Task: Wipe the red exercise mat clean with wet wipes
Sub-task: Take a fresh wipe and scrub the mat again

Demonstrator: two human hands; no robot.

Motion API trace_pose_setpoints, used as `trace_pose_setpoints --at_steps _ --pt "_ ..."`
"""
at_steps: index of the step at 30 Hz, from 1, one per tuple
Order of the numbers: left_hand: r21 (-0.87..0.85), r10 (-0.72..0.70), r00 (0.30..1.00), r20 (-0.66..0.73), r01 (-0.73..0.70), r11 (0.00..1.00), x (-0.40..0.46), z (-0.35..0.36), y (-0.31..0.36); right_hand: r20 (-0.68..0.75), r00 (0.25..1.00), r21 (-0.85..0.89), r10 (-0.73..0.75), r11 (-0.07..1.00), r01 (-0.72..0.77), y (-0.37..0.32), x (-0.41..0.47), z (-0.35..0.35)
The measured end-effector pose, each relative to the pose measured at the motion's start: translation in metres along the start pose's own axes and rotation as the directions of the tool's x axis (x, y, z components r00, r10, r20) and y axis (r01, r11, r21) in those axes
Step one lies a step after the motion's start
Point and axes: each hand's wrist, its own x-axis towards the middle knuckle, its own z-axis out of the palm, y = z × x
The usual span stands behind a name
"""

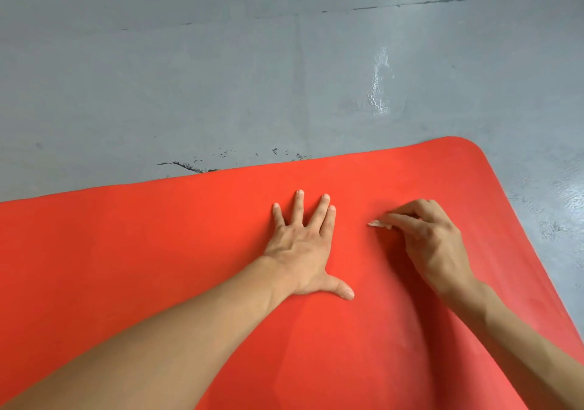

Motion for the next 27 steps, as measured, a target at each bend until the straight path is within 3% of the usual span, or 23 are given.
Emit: trace_pose_setpoints --at_steps 7,15,18,23,27 --pt "0.003 0.011 1.000 -0.026 -0.011 1.000 -0.002 0.003 -0.002 -0.024 0.988 0.027 0.155 0.988 -0.154 -0.008 0.122 0.045" --pt "0.016 0.019 0.999 -0.025 -0.019 1.000 0.000 0.004 -0.001 -0.013 0.999 0.028 0.040 0.999 -0.040 -0.001 -0.017 -0.001" --pt "0.008 0.017 1.000 -0.016 -0.017 1.000 0.001 0.004 -0.002 -0.022 1.000 -0.001 -0.003 1.000 0.003 0.004 0.014 0.002" --pt "0.025 0.003 1.000 0.000 -0.004 1.000 0.000 0.002 -0.001 -0.126 0.977 0.000 0.173 0.985 -0.175 0.037 0.121 0.035" --pt "0.023 0.000 1.000 0.009 -0.001 1.000 0.001 0.001 -0.002 -0.094 0.988 0.006 0.122 0.993 -0.122 0.037 0.102 0.025"
